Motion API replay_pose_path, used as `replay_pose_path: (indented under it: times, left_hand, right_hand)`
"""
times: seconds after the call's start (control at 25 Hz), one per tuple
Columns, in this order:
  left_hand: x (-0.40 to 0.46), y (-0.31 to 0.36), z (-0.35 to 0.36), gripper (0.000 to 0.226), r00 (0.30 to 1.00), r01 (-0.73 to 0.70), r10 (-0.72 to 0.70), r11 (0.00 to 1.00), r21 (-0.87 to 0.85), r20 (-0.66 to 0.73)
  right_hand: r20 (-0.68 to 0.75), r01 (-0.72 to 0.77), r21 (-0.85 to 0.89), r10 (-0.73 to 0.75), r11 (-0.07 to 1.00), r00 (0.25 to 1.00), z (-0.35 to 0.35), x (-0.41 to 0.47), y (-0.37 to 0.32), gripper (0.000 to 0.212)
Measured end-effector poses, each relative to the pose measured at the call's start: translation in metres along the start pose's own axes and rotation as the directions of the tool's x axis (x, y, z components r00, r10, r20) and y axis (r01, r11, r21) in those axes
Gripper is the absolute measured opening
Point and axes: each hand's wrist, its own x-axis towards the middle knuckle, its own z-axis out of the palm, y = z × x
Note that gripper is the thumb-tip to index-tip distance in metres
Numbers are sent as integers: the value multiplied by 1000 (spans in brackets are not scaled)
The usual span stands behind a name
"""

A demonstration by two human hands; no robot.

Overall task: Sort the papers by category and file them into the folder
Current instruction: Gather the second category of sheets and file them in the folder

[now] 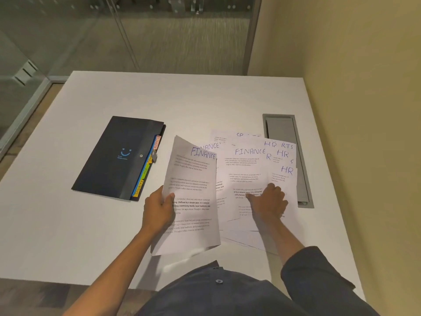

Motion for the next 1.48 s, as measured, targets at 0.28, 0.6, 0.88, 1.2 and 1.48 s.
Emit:
replay_pose_path:
  times: [0.28,0.6,0.88,1.2,1.48]
  left_hand:
    - [5,3,2,26,999,43,-43,999,-29,16]
    - [10,21,-5,25,999,25,-25,1000,-13,-27]
    - [12,40,-10,15,983,-182,182,980,86,5]
    - [-8,82,0,20,986,77,12,855,-512,169]
    - [-9,81,6,19,988,105,-17,804,-586,153]
  right_hand:
    - [74,-8,444,-28,896,997,-18,13,14,21]
    - [-193,284,705,-209,650,959,-124,1,15,23]
    - [76,31,933,-281,358,957,-139,-11,14,31]
    - [203,-74,935,-353,346,914,-80,-35,-1,36]
    - [157,-44,954,-371,295,915,-81,-37,-9,54]
